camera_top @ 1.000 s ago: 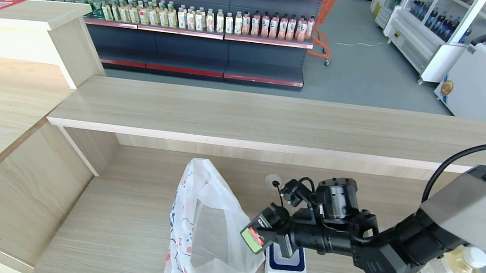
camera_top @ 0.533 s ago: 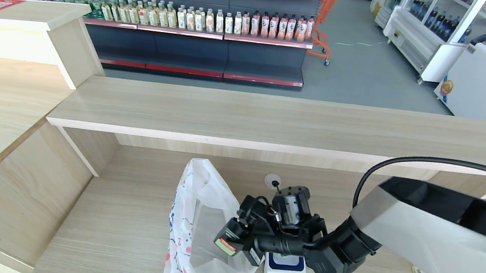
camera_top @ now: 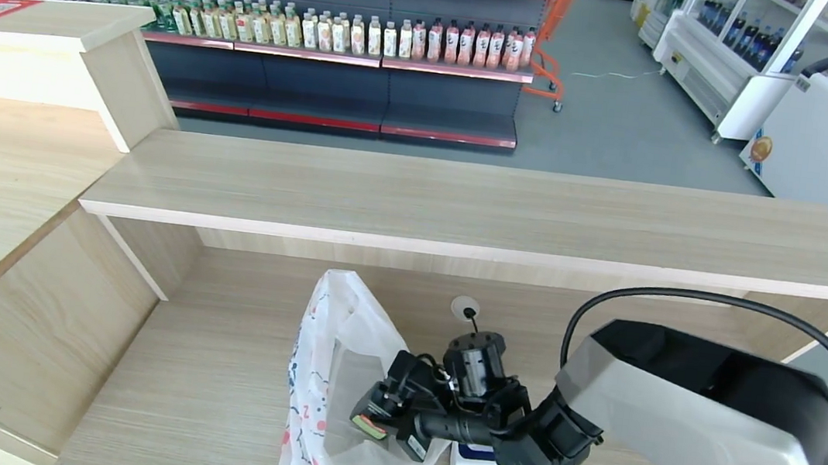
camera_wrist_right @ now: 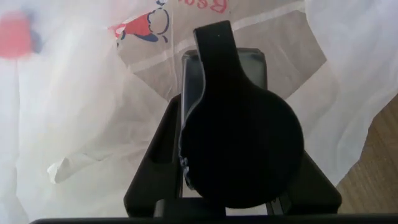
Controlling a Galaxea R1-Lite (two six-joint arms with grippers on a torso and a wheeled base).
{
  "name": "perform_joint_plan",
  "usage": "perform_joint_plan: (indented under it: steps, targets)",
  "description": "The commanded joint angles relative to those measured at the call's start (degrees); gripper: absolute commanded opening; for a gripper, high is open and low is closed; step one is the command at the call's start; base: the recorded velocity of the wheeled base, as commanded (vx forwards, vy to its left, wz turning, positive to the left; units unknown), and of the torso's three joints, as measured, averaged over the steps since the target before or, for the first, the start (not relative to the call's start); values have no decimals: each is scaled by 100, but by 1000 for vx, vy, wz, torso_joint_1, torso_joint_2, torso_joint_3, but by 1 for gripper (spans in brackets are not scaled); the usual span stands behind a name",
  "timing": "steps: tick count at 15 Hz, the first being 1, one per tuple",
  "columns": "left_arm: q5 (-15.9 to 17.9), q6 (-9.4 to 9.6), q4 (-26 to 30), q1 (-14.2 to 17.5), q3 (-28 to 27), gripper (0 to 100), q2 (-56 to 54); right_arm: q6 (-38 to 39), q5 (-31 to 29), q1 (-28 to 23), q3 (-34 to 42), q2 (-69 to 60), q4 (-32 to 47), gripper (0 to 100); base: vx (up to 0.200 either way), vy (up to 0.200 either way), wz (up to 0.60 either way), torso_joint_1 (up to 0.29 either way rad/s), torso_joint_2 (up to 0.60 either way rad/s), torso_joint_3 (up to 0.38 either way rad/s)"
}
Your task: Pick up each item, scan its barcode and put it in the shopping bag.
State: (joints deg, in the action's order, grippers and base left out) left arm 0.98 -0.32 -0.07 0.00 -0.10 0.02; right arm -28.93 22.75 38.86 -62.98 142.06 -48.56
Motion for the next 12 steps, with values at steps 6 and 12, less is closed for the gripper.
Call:
perform_joint_plan:
  steps: [6, 12]
  targets:
    - [-1, -3, -1, 0, 1, 100, -2, 89, 28, 60, -13, -3, -49, 100, 0, 0, 0, 0, 0, 0]
    - [-1, -3, -1, 0, 1, 100, -2, 2928, 10, 16, 497, -1365, 30, 100, 0, 0, 0, 0, 0, 0]
